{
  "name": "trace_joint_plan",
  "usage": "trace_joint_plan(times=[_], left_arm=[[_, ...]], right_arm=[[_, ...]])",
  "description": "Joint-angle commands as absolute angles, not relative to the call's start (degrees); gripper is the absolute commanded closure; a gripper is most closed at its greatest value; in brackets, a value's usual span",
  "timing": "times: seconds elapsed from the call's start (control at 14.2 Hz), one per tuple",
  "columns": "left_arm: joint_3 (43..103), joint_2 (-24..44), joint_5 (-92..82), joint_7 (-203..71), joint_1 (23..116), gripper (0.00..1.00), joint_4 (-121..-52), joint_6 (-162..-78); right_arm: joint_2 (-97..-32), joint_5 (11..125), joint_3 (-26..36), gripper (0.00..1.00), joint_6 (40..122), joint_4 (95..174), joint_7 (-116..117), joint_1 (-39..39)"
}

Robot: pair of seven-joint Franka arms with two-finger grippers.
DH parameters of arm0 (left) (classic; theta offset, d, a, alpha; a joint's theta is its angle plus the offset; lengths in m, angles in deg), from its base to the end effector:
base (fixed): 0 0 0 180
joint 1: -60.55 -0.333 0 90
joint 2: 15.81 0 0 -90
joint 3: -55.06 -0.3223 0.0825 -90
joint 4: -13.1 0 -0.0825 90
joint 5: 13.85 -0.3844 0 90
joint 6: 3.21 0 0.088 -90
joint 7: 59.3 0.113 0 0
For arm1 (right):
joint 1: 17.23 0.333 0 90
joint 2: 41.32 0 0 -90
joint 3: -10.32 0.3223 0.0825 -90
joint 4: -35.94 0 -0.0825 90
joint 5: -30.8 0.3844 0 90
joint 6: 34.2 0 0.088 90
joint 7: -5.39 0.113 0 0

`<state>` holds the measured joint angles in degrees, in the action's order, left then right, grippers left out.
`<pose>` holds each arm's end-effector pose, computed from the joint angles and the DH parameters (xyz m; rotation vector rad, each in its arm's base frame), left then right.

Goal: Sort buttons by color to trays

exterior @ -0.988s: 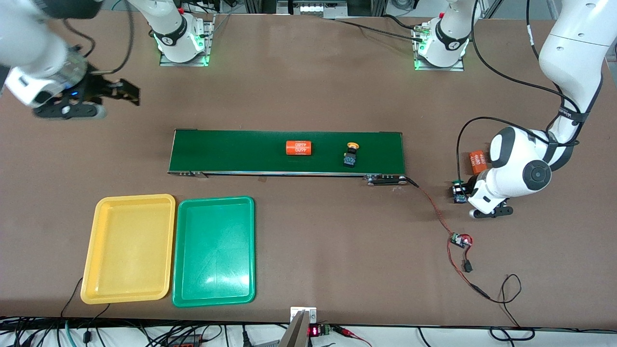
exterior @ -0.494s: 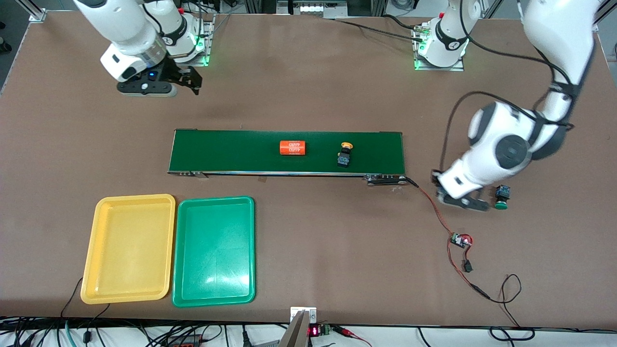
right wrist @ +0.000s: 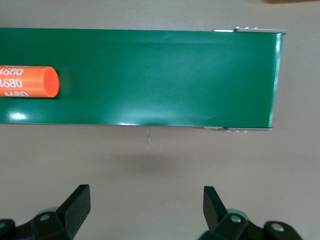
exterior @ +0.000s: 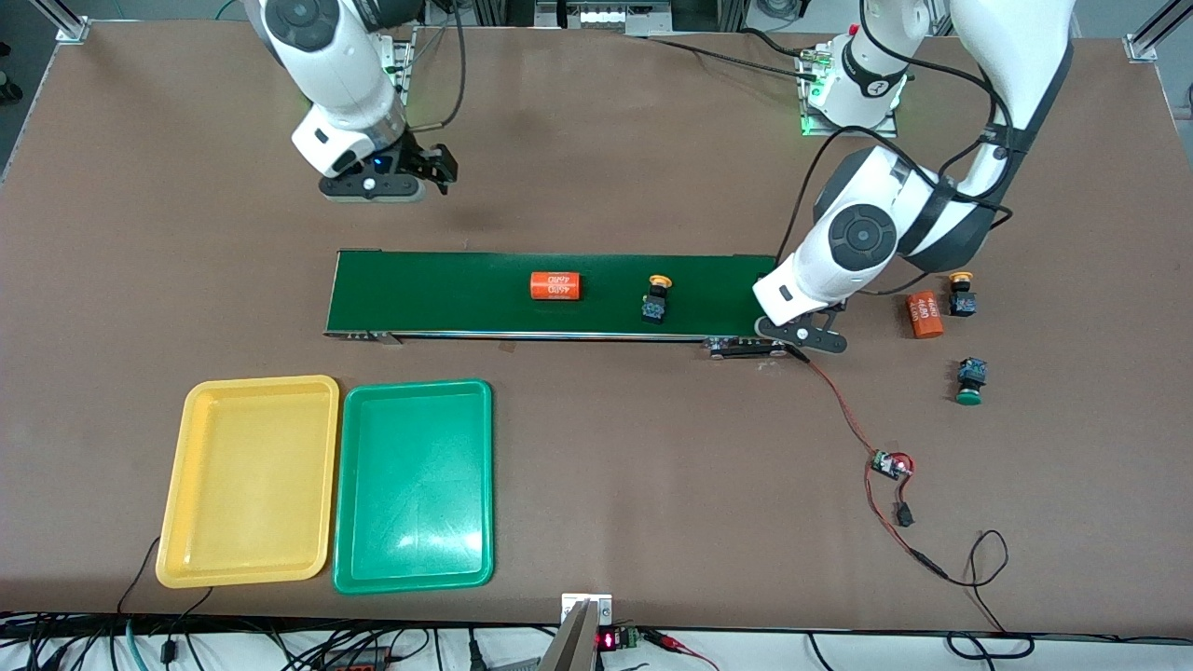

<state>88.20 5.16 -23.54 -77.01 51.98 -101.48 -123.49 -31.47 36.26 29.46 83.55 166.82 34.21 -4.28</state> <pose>0.5342 -0.2245 0.2873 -3.0944 0.3257 0.3243 0.4028 0.2620 0.4147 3.1299 0.0054 -0.1092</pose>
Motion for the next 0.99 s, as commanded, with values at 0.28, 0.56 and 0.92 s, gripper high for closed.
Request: trace_joint_plan(times=[0.28,0.56,0.92], left_arm=[[88.3,6.6,-17.5,-82.7,55.0,0.99,-102.2,-123.6],[88.2,7.8,-17.6,-83.0,56.7,0.85,-101.9,-126.3],[88.0,3.3,-17.5,-83.2,55.5,0.00,-101.6,-128.1]], right_arm=[[-41.6,36.9,29.7,0.00,83.2,156.3,40.1,-3.4],[-46.8,36.6,29.7,0.00,84.1,151.9,40.5,-3.1],[-48.4,36.7,29.7,0.00,87.0,151.6,43.6,-1.9]])
